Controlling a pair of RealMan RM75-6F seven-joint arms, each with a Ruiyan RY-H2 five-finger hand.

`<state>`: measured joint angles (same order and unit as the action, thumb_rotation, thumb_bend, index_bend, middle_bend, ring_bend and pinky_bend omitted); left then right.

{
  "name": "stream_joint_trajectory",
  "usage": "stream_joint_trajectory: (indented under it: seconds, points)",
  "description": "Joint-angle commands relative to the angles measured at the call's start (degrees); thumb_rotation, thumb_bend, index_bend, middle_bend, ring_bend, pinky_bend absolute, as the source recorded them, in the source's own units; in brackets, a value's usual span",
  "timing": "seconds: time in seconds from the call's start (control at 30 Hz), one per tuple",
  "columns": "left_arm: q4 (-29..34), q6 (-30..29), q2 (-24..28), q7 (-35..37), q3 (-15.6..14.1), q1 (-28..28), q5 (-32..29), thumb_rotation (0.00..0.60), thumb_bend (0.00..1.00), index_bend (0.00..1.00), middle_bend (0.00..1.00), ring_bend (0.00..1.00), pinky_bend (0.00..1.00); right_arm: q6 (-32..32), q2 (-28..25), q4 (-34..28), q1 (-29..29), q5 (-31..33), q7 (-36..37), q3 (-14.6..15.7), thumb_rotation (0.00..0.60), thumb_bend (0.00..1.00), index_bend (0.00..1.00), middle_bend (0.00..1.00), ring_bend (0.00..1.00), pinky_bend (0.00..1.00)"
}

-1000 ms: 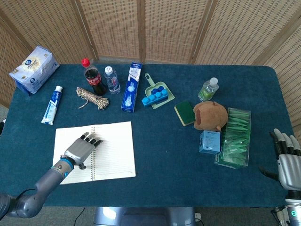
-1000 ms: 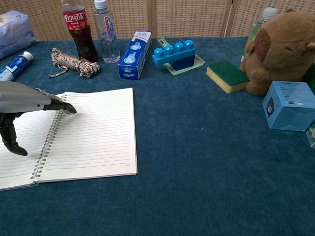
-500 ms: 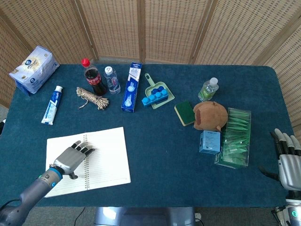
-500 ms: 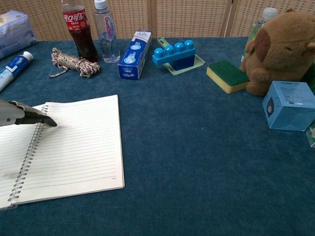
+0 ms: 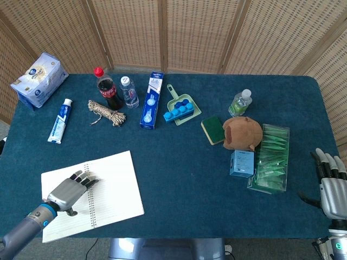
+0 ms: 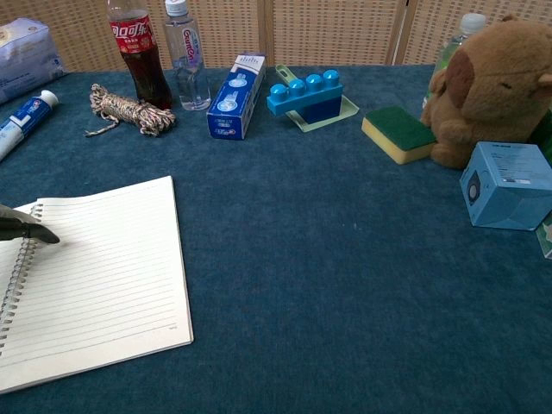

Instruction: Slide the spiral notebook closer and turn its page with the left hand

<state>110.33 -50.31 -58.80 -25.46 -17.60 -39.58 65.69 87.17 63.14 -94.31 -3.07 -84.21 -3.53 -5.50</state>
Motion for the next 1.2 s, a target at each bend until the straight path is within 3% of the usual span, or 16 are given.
stream_joint_trajectory:
  seconds: [0.03, 0.37, 0.9, 1.03, 1.2]
  points:
    - [-0.4, -0.1, 0.7, 1.4, -0.7, 1.5, 2.4, 0.600, 0.00, 0.05, 0.21, 0.00, 0.00, 0.0, 0.0, 0.0, 0.0, 0.0, -0.1, 0.0, 0.596, 0.00, 0.00, 0.00, 0.00, 0.00]
    - [-1.6, 0.5, 1.3, 3.9, -1.9, 4.5, 8.0, 0.600, 0.00, 0.05, 0.21, 0.00, 0.00, -0.1, 0.2, -0.1, 0.0, 0.0, -0.6, 0.1, 0.595, 0.00, 0.00, 0.00, 0.00, 0.00]
    - [-2.3, -1.0, 2.0, 7.0, -1.2, 8.0, 15.2, 0.600, 0.00, 0.05, 0.20, 0.00, 0.00, 0.1, 0.2, -0.1, 0.1, 0.0, -0.7, 0.1, 0.596, 0.00, 0.00, 0.00, 0.00, 0.00]
    - [-3.3, -3.7, 2.1, 9.1, -1.2, 10.1, 18.9, 0.600, 0.00, 0.05, 0.17, 0.00, 0.00, -0.1, 0.3, -0.2, 0.0, -0.1, -0.8, 0.2, 0.597, 0.00, 0.00, 0.00, 0.00, 0.00]
    - [-5.7, -8.2, 1.4, 12.2, -1.8, 12.9, 25.0, 0.600, 0.00, 0.02, 0.02, 0.00, 0.00, -0.1, 0.4, -0.1, 0.0, -0.2, -0.9, 0.3, 0.596, 0.00, 0.00, 0.00, 0.00, 0.00]
